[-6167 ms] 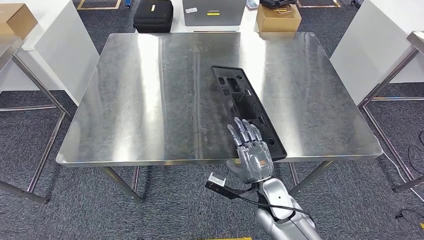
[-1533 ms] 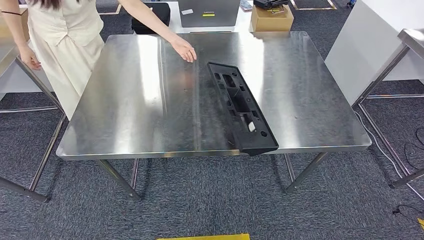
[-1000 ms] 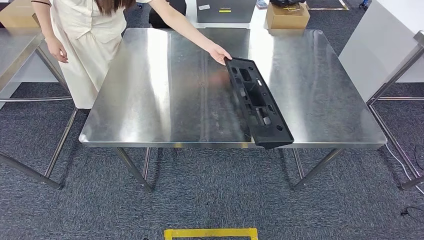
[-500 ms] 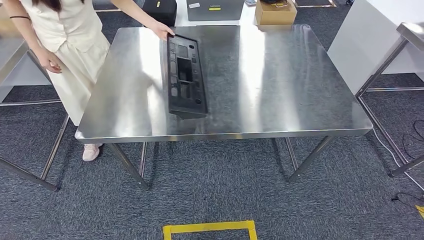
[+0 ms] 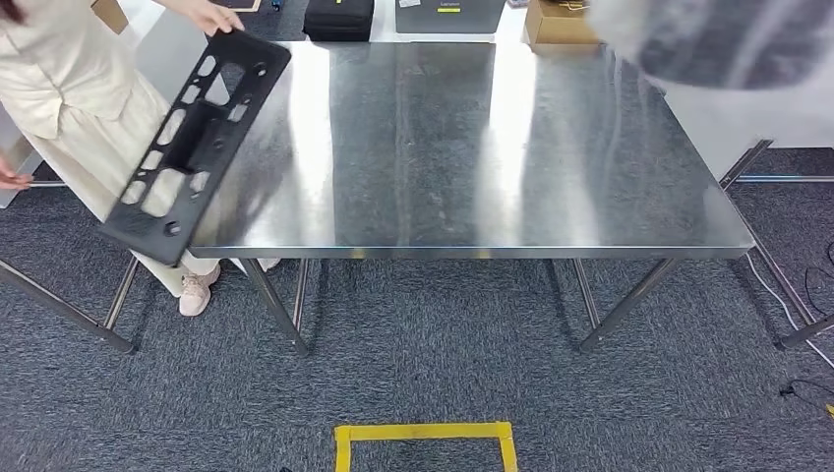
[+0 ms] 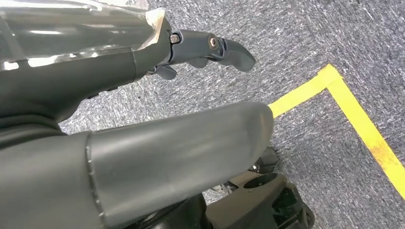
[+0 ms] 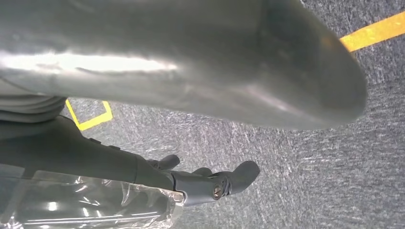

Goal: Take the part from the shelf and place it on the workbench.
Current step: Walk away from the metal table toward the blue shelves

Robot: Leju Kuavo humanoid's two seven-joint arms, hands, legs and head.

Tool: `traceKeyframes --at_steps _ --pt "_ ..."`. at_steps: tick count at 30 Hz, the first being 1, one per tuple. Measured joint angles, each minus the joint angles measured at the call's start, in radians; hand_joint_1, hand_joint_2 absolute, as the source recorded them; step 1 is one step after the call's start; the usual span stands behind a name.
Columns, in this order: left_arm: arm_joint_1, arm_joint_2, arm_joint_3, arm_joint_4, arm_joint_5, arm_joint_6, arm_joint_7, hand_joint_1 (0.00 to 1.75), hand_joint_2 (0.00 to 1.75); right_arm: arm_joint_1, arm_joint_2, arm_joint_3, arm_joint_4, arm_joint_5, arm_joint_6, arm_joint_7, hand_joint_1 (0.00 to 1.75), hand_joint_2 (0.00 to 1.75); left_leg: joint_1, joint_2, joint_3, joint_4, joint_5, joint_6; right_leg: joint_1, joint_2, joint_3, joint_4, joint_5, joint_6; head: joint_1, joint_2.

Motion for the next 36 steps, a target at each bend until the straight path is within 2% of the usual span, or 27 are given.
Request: traceKeyframes --at_steps 2,4,5,6,7,8,9,10,11,13,14,15,16,19,20,22,24,25,26,27,29,30,31,32,34,35,36 --pt "0.000 -0.002 0.000 0.000 0.001 0.000 -0.002 0.00 0.00 0.000 0.000 0.000 0.000 0.000 0.000 0.002 0.00 0.00 0.000 0.000 0.000 -0.003 0.008 -0.013 0.009 0.001 0.002 -0.016 0.013 -0.016 -0.002 0.000" --pt "0.002 -0.002 0.000 0.000 0.001 0.000 -0.004 0.00 0.00 0.000 -0.001 0.000 0.000 0.000 0.000 0.004 0.00 0.00 0.004 0.001 -0.005 0.002 0.008 -0.025 -0.001 -0.001 -0.001 -0.021 0.028 -0.031 -0.003 0.000" --pt "0.003 -0.002 0.000 0.000 0.001 0.000 -0.005 0.00 0.00 -0.001 -0.001 0.000 0.000 0.000 0.000 0.005 0.00 0.00 0.006 0.001 -0.015 0.023 -0.013 -0.031 -0.007 -0.003 -0.005 -0.024 0.037 -0.040 -0.007 0.000" --pt "0.003 -0.002 0.001 0.000 0.001 0.000 -0.006 0.00 0.00 0.000 -0.001 0.000 0.000 -0.001 0.000 0.005 0.00 0.00 0.008 0.001 -0.032 0.064 -0.048 -0.037 -0.013 -0.005 -0.010 -0.026 0.045 -0.047 -0.011 0.000" --pt "0.004 -0.001 0.001 0.000 0.001 0.000 -0.007 0.00 0.00 0.001 -0.001 0.000 0.000 -0.001 0.000 0.004 0.00 0.00 0.011 0.002 -0.056 0.125 -0.094 -0.042 -0.012 -0.006 -0.016 -0.026 0.051 -0.052 -0.017 0.000" --pt "0.004 -0.001 0.001 0.000 0.001 -0.001 -0.009 0.00 0.00 0.002 -0.001 0.000 0.000 -0.002 0.000 0.002 0.00 0.00 0.012 0.002 -0.080 0.193 -0.136 -0.047 -0.011 -0.008 -0.024 -0.024 0.057 -0.054 -0.022 0.000" --pt "0.005 -0.001 0.001 0.000 0.001 -0.001 -0.009 0.00 0.00 0.003 -0.001 0.000 0.000 -0.002 0.000 0.001 0.00 0.00 0.014 0.002 -0.097 0.248 -0.163 -0.052 -0.011 -0.008 -0.030 -0.022 0.061 -0.053 -0.025 0.000" --pt "0.006 -0.001 0.001 0.000 0.001 -0.001 -0.011 0.00 0.00 0.005 -0.001 0.000 0.000 -0.002 0.000 0.000 0.00 0.00 0.015 0.002 -0.099 0.274 -0.172 -0.055 -0.011 -0.009 -0.037 -0.019 0.065 -0.051 -0.027 0.000" --pt "0.007 0.000 0.001 0.000 0.001 0.000 -0.011 0.00 0.00 0.006 -0.001 0.000 0.000 -0.002 0.000 -0.001 0.00 0.00 0.018 0.002 -0.080 0.261 -0.161 -0.057 -0.012 -0.009 -0.043 -0.015 0.067 -0.049 -0.028 0.000" --pt "0.007 0.000 0.002 0.000 0.002 0.001 -0.014 0.00 0.00 0.006 0.000 0.000 0.000 -0.002 0.000 0.001 0.00 0.00 0.025 0.003 0.003 0.139 -0.114 -0.059 -0.014 -0.009 -0.053 -0.002 0.067 -0.045 -0.032 0.000" --pt "0.007 0.001 0.002 0.000 0.003 0.002 -0.016 0.00 0.00 0.005 0.000 0.001 0.000 -0.001 0.000 0.003 0.00 0.00 0.025 0.001 0.040 0.077 -0.097 -0.057 -0.011 -0.009 -0.058 0.005 0.067 -0.041 -0.033 0.000" --pt "0.007 0.000 0.003 0.000 0.004 0.003 -0.018 0.00 0.00 0.004 -0.001 0.001 0.000 0.000 0.000 0.005 0.00 0.00 0.024 0.000 0.064 0.035 -0.087 -0.053 -0.008 -0.009 -0.062 0.010 0.067 -0.036 -0.033 0.000" --pt "0.007 0.000 0.004 0.000 0.004 0.005 -0.020 0.00 0.00 0.004 -0.001 0.002 0.000 0.001 0.000 0.007 0.00 0.00 0.022 -0.002 0.071 0.017 -0.086 -0.046 -0.005 -0.009 -0.066 0.012 0.069 -0.028 -0.032 0.000" --pt "0.013 0.000 0.009 0.000 0.007 0.012 -0.029 0.00 0.00 0.005 0.000 0.005 0.000 0.007 -0.001 0.010 0.00 0.00 0.012 -0.002 0.063 0.012 -0.072 -0.018 -0.002 -0.007 -0.075 0.013 0.075 -0.006 -0.025 0.000" --pt "0.015 0.000 0.010 0.000 0.007 0.014 -0.034 0.00 0.00 0.006 0.000 0.006 0.000 0.009 -0.001 0.011 0.00 0.00 0.012 -0.001 0.060 0.007 -0.064 -0.007 -0.003 -0.006 -0.086 0.033 0.061 -0.005 -0.024 0.000" --pt "0.019 -0.001 0.011 0.000 0.008 0.018 -0.040 0.00 0.00 0.006 0.001 0.008 0.000 0.012 -0.001 0.013 0.00 0.00 0.013 0.001 0.048 0.001 -0.050 0.009 -0.006 -0.005 -0.132 0.130 0.001 -0.011 -0.015 0.000" --pt "0.024 -0.001 0.011 0.000 0.007 0.018 -0.043 0.00 0.00 0.006 0.002 0.009 0.000 0.013 -0.001 0.014 0.00 0.00 0.011 0.002 0.034 0.002 -0.040 0.013 -0.006 -0.003 -0.184 0.261 -0.062 -0.015 -0.006 0.000" --pt "0.027 -0.001 0.011 0.000 0.007 0.018 -0.043 0.00 0.00 0.007 0.001 0.009 0.000 0.012 -0.001 0.013 0.00 0.00 0.010 0.002 0.027 0.002 -0.035 0.013 -0.006 -0.003 -0.193 0.294 -0.075 -0.011 -0.004 0.000" --pt "0.028 -0.001 0.011 0.000 0.007 0.018 -0.043 0.00 0.00 0.008 0.000 0.009 0.000 0.012 0.000 0.011 0.00 0.00 0.009 0.002 0.021 0.002 -0.030 0.011 -0.005 -0.003 -0.181 0.287 -0.073 -0.005 -0.004 0.000" --pt "0.029 -0.001 0.011 0.000 0.007 0.018 -0.043 0.00 0.00 0.008 0.000 0.009 0.000 0.012 0.001 0.009 0.00 0.00 0.008 0.001 0.016 0.002 -0.026 0.009 -0.005 -0.002 -0.146 0.239 -0.057 0.002 -0.003 0.000" --pt "0.029 -0.002 0.011 0.000 0.006 0.018 -0.043 0.00 0.00 0.006 -0.002 0.010 0.000 0.012 0.002 0.005 0.00 0.00 0.007 0.000 0.011 0.003 -0.017 0.003 -0.003 -0.002 -0.049 0.083 -0.015 0.008 0.000 0.000" --pt "0.029 -0.002 0.011 0.000 0.006 0.018 -0.043 0.00 0.00 0.005 -0.002 0.011 0.000 0.012 0.003 0.004 0.00 0.00 0.005 0.000 0.010 0.003 -0.014 -0.002 0.001 -0.001 -0.017 0.024 0.001 0.004 0.001 0.000" --pt "0.029 -0.002 0.011 0.000 0.006 0.019 -0.043 0.00 0.00 0.004 -0.003 0.012 0.000 0.012 0.004 0.003 0.00 0.00 0.003 0.000 0.009 0.003 -0.011 -0.007 0.004 0.000 -0.002 -0.008 0.009 -0.003 0.001 0.000" --pt "0.029 -0.003 0.011 0.000 0.005 0.019 -0.043 0.00 0.00 0.004 -0.003 0.013 0.000 0.012 0.004 0.003 0.00 0.00 0.003 0.000 0.009 0.002 -0.008 -0.013 0.009 0.001 -0.003 -0.014 0.012 -0.011 -0.001 0.000" --pt "0.030 -0.003 0.011 0.000 0.005 0.019 -0.043 0.00 0.00 0.005 -0.003 0.015 0.000 0.011 0.004 0.003 0.00 0.00 0.005 0.001 0.006 0.002 -0.005 -0.025 0.004 0.000 -0.007 -0.018 0.024 -0.028 -0.002 0.000" --pt "0.031 -0.004 0.011 0.000 0.005 0.019 -0.043 0.00 0.00 0.006 -0.003 0.015 0.000 0.010 0.004 0.003 0.00 0.00 0.007 0.001 -0.001 0.013 -0.016 -0.030 -0.001 -0.001 -0.009 -0.020 0.031 -0.037 -0.004 0.000" --pt "0.032 -0.004 0.011 0.000 0.005 0.019 -0.043 0.00 0.00 0.006 -0.004 0.015 0.000 0.009 0.004 0.003 0.00 0.00 0.009 0.001 -0.014 0.042 -0.041 -0.036 -0.006 -0.002 -0.011 -0.022 0.038 -0.046 -0.008 0.000"
